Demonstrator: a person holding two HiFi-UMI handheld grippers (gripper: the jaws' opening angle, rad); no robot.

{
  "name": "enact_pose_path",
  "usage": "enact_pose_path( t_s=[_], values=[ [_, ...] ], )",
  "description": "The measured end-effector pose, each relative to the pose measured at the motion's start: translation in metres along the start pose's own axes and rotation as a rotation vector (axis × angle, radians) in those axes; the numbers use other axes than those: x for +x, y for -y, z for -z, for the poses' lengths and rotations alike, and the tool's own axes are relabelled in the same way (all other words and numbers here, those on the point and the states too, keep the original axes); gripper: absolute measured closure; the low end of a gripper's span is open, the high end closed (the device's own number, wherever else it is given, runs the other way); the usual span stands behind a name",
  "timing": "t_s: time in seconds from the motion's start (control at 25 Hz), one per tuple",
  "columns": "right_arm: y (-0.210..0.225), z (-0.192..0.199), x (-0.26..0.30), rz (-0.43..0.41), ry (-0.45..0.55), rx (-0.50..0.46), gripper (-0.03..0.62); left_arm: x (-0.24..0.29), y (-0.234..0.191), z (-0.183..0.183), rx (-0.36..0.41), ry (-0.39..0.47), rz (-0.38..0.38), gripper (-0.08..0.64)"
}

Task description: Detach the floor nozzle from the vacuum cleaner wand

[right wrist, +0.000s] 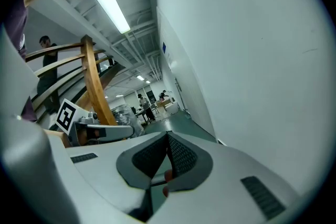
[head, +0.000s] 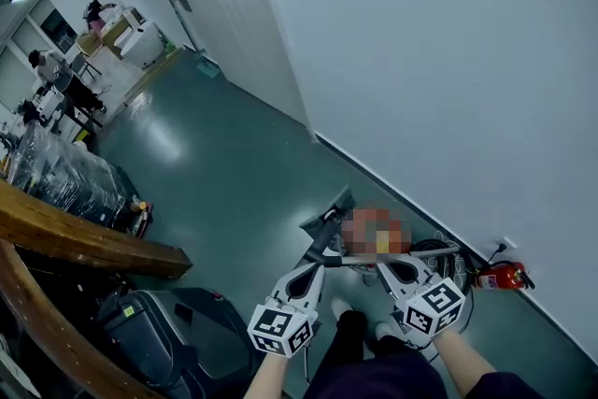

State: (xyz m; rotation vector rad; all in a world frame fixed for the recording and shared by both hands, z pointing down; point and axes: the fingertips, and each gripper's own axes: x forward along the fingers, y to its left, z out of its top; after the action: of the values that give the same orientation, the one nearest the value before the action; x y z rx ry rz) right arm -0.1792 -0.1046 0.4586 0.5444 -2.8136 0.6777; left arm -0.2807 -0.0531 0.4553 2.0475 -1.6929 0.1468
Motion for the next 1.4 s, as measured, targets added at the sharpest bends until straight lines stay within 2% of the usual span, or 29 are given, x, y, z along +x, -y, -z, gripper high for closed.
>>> enact_pose_path(
  t_s=[0.32, 0.56, 0.76, 1.0, 1.12, 1.28, 1.4],
  values=[
    [0.005, 0.004, 0.024, 0.036, -0.016, 0.013, 0.575, 0.015, -0.024, -0.001, 0.002, -0.041, 0.050, 0.555],
    [0.022, 0.011, 0.029, 0.032, -0.031, 0.031, 0.575, 0.030, -0.021, 0.007, 0.005, -0.071, 0.090, 0.555],
    [0.035, 0.035, 0.036, 0.008, -0.063, 0.013, 0.575, 0.047, -0.028, 0.029, 0.059, -0.151, 0.076, 0.555],
    [0.054, 0.072, 0.044, -0.020, -0.094, 0.043, 0.575, 0.069, -0.027, 0.055, 0.062, -0.204, 0.085, 0.555],
    [0.056, 0.081, 0.048, -0.037, -0.095, 0.042, 0.575, 0.075, -0.026, 0.069, 0.102, -0.253, 0.080, 0.554],
    [0.059, 0.099, 0.054, -0.067, -0.132, -0.024, 0.575, 0.088, -0.027, 0.091, 0.136, -0.347, 0.094, 0.554],
    [0.061, 0.120, 0.060, -0.095, -0.178, -0.087, 0.575, 0.097, -0.031, 0.114, 0.249, -0.443, 0.104, 0.554]
  ],
)
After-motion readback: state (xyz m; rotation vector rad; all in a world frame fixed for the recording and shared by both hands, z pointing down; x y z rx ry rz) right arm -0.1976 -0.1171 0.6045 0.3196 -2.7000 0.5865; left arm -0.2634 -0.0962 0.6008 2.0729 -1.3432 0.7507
